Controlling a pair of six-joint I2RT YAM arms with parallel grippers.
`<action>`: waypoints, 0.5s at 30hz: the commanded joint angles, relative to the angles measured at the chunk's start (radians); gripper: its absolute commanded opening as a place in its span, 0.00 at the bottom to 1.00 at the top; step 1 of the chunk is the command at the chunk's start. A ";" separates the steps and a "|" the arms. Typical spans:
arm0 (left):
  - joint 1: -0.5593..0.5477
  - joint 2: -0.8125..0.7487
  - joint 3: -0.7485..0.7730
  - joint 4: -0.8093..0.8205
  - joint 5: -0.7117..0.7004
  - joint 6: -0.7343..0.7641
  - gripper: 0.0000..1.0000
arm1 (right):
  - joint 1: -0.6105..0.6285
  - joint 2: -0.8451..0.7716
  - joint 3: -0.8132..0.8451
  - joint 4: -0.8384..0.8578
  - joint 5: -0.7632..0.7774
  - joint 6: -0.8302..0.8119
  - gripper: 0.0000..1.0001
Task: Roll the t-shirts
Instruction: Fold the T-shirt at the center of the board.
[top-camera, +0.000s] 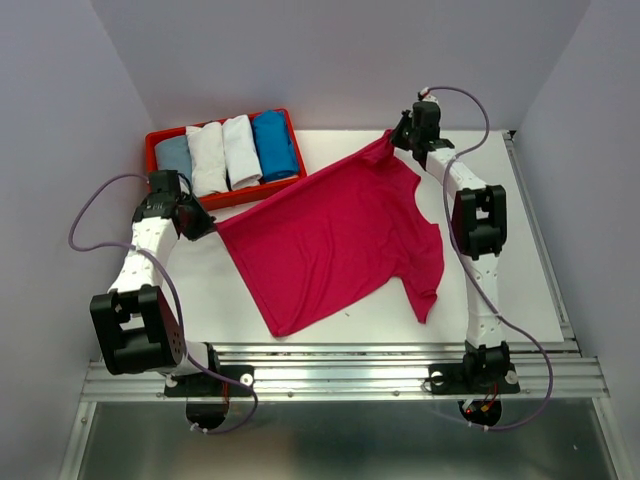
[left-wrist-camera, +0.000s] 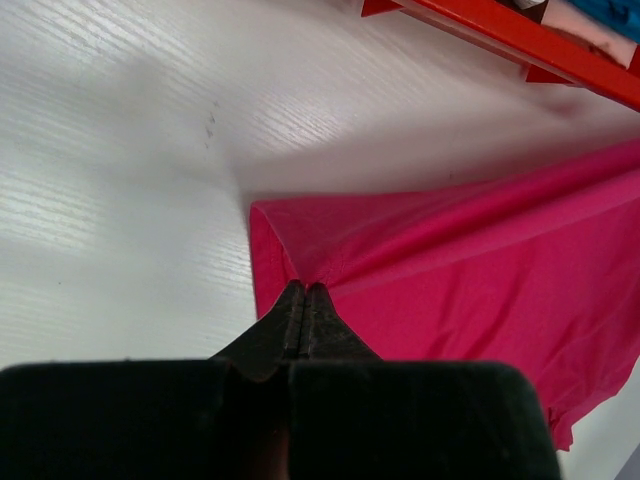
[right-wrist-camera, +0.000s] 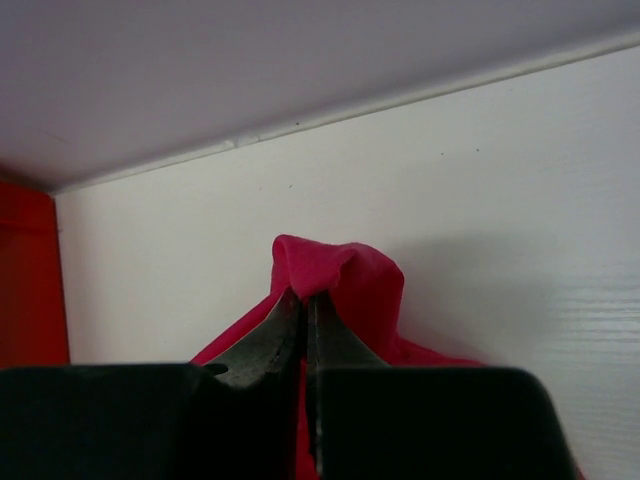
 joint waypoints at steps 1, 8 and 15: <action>0.022 -0.029 -0.001 -0.029 -0.047 0.022 0.00 | -0.039 0.028 0.087 0.070 0.019 0.006 0.01; 0.022 -0.032 0.004 -0.018 -0.024 0.021 0.00 | -0.039 -0.017 0.072 -0.051 0.036 0.028 0.01; 0.022 -0.058 -0.013 -0.021 -0.002 0.027 0.00 | -0.039 -0.231 -0.182 -0.065 0.034 0.040 0.01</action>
